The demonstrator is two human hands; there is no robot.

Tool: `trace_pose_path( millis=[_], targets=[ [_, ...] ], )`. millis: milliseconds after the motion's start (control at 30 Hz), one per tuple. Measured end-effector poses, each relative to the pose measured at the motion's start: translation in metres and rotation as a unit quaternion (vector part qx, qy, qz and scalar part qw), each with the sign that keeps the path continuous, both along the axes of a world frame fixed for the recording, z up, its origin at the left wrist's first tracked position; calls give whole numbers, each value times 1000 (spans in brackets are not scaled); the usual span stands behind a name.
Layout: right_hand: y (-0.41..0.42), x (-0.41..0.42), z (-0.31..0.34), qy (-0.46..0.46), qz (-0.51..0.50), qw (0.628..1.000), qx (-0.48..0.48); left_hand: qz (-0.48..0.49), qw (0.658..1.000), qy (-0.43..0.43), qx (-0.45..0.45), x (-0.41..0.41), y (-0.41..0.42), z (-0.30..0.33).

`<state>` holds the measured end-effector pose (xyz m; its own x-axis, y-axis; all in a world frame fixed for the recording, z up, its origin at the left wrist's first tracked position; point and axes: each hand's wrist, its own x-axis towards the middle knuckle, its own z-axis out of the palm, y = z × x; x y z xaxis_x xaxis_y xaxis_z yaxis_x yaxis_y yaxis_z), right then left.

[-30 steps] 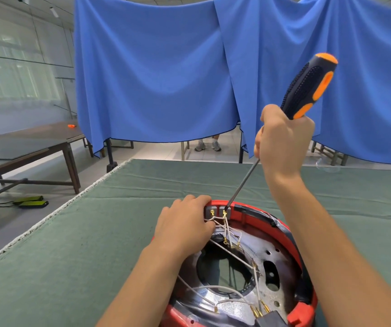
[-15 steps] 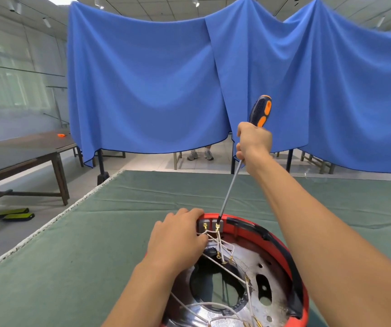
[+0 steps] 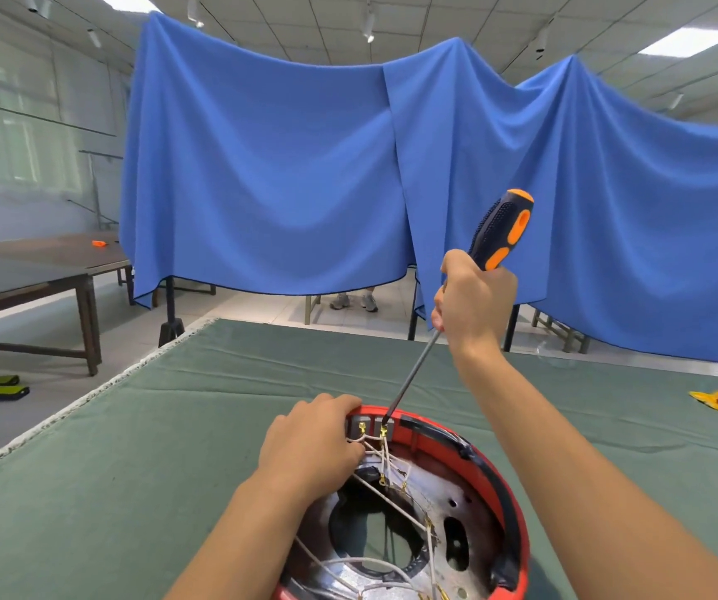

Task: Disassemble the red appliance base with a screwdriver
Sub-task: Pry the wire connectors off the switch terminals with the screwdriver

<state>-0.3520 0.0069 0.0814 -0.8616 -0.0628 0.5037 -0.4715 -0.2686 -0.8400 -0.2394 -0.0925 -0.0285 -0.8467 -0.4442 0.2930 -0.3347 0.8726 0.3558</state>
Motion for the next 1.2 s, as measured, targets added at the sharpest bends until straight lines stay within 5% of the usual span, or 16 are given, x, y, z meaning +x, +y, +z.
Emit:
trace_pose_path(
  millis=[233, 700, 967, 1200],
  targets=[
    [-21, -10, 7, 32, -101, 988, 112, -3, 1000, 10, 9, 0, 1, 2],
    [-64, -70, -6, -85, -136, 973, 166, -4, 999, 33, 18, -2, -2, 0],
    [-46, -90, -25, -202, -109, 966, 118, -5, 1000, 26, 12, -1, -1, 1],
    [-27, -79, -17, -188, -65, 980, 16, -6, 1000, 19, 8, 0, -1, 1]
  ],
)
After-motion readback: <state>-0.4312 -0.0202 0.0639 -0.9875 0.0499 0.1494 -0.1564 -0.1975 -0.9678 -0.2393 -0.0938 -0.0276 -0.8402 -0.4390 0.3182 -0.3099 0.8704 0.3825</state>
